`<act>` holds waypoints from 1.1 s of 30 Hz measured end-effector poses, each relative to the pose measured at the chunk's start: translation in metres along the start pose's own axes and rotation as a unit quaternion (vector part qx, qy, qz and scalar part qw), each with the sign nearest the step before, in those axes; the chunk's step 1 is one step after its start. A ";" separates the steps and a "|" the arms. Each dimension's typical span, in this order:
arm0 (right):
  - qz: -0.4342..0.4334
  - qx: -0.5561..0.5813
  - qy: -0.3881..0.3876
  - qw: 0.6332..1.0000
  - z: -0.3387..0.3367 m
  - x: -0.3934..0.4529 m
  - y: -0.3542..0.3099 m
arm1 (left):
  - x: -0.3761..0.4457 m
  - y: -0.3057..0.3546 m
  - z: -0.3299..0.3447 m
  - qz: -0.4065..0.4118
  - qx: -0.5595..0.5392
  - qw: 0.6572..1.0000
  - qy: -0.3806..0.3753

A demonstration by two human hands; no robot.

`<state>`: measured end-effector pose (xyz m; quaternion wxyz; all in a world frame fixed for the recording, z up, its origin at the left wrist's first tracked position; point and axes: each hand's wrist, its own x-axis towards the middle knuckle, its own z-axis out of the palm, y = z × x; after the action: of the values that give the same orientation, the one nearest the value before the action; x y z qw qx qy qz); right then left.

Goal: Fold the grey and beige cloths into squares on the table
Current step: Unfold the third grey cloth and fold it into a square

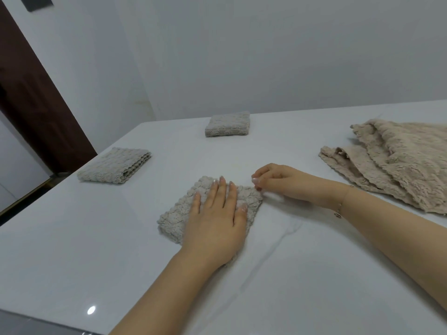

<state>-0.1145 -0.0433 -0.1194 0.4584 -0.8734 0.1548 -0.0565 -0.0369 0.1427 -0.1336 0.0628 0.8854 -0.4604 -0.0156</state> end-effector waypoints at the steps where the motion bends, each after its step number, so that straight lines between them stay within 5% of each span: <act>1: 0.000 0.013 -0.005 1.000 0.000 -0.002 0.000 | -0.001 0.001 0.001 0.003 0.007 1.000 0.005; 10: -0.015 -0.054 0.040 0.998 0.008 -0.004 -0.005 | -0.002 0.001 -0.007 0.017 -0.076 0.997 -0.009; 14: -0.024 -0.052 0.113 0.992 0.016 -0.012 -0.018 | -0.022 -0.017 -0.036 -0.016 -0.328 0.936 0.127; 17: 0.003 -0.065 0.063 0.996 0.017 -0.012 -0.034 | -0.037 -0.055 -0.049 -0.074 -0.269 0.933 0.227; 22: 0.091 -0.107 -0.035 0.989 0.026 0.000 -0.062 | -0.051 -0.095 -0.035 -0.247 -0.160 0.950 0.104; 27: 0.131 -0.118 -0.047 0.983 0.033 0.007 -0.073 | -0.047 -0.082 -0.026 -0.237 -0.213 0.946 0.063; 29: 0.133 -0.064 -0.063 0.987 0.031 -0.005 -0.075 | -0.046 -0.076 -0.027 -0.224 -0.321 0.918 0.068; 33: 0.150 0.187 -0.090 0.967 0.030 -0.038 -0.075 | -0.050 -0.068 -0.040 -0.183 -0.628 0.753 0.077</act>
<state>-0.1273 0.0322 -0.0738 0.6284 -0.7407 0.2289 0.0635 -0.0073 0.2257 -0.1043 0.6355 0.7125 -0.1695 -0.2443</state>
